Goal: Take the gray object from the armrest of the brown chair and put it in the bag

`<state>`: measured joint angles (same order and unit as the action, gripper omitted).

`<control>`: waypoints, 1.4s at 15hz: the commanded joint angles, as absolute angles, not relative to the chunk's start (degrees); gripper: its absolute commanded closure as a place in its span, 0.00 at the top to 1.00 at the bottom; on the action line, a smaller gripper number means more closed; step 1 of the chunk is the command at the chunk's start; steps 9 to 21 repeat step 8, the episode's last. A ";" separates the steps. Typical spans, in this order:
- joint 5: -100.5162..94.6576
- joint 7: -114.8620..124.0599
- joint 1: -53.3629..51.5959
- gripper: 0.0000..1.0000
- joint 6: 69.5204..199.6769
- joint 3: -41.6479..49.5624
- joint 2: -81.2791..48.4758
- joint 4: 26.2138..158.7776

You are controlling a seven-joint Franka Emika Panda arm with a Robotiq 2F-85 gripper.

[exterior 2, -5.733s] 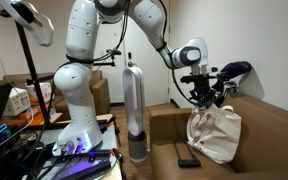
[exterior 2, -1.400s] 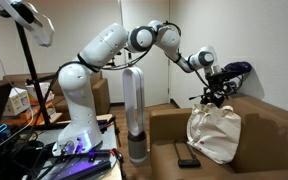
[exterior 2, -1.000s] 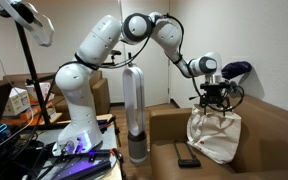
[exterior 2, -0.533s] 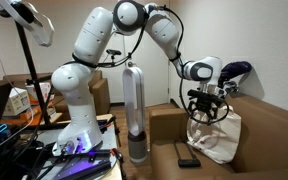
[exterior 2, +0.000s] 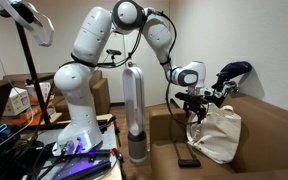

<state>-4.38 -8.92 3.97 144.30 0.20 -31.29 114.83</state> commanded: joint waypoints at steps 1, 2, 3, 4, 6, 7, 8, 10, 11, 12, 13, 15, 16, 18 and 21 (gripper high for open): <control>1.10 0.07 2.12 1.00 144.89 -0.78 -31.46 115.29; 2.48 2.46 1.52 1.00 145.71 -0.78 -31.71 115.39; 4.05 3.88 1.31 1.00 145.66 -1.15 -31.83 115.40; 5.14 4.60 1.18 1.00 145.60 -1.48 -31.93 115.40; 4.22 2.36 0.91 1.00 144.17 -1.20 -31.88 114.75; 5.22 2.34 0.97 1.00 144.21 -1.75 -31.97 114.75; 5.57 2.33 0.96 1.00 144.26 -2.01 -32.03 114.75; 5.57 2.33 0.96 1.00 144.26 -2.01 -32.03 114.75; 5.57 2.33 0.96 1.00 144.26 -2.01 -32.03 114.75; 5.57 2.33 0.96 1.00 144.26 -2.01 -32.03 114.75; 5.57 2.33 0.96 1.00 144.26 -2.01 -32.03 114.75; 5.57 2.33 0.96 1.00 144.26 -2.01 -32.03 114.75; 5.57 2.33 0.96 1.00 144.26 -2.01 -32.03 114.75; 5.57 2.33 0.96 1.00 144.26 -2.01 -32.03 114.75; 5.57 2.33 0.96 1.00 144.26 -2.01 -32.03 114.75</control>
